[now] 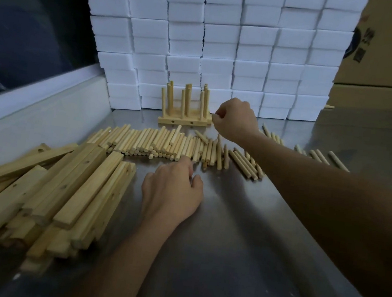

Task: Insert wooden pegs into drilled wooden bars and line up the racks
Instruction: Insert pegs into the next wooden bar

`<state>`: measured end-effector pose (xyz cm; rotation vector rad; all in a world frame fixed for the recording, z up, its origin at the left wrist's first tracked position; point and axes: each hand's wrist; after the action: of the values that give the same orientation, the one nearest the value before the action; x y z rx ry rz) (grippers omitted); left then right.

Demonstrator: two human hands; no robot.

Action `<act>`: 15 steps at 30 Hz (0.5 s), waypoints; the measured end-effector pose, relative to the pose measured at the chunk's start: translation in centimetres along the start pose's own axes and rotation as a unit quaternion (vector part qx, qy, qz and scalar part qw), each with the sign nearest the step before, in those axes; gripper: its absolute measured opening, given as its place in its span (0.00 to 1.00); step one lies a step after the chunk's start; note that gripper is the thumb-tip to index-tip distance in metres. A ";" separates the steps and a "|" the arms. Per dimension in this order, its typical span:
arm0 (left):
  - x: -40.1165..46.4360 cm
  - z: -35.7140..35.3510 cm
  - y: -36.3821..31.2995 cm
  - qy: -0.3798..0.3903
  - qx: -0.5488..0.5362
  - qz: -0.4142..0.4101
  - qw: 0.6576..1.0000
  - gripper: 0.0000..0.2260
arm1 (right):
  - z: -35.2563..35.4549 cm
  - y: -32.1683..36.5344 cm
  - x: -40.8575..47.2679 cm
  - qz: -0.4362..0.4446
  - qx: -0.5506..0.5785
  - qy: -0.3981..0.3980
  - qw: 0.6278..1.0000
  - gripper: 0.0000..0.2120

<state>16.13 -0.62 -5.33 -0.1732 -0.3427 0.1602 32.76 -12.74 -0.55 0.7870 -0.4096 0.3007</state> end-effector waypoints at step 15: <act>-1.7 2.2 0.0 -0.048 0.252 0.071 0.964 0.16 | 6.9 -2.5 -15.7 -0.035 0.193 -0.136 0.971 0.08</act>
<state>13.82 -0.63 -3.86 0.3160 -0.3750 0.3936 18.32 -21.16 -4.99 1.2303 -0.5892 0.2078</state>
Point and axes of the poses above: each hand's wrist, its own x-axis towards the middle knuckle, its own z-axis out of the back of the hand, y = z × x, and after that the axes turned 14 degrees about x, right-handed
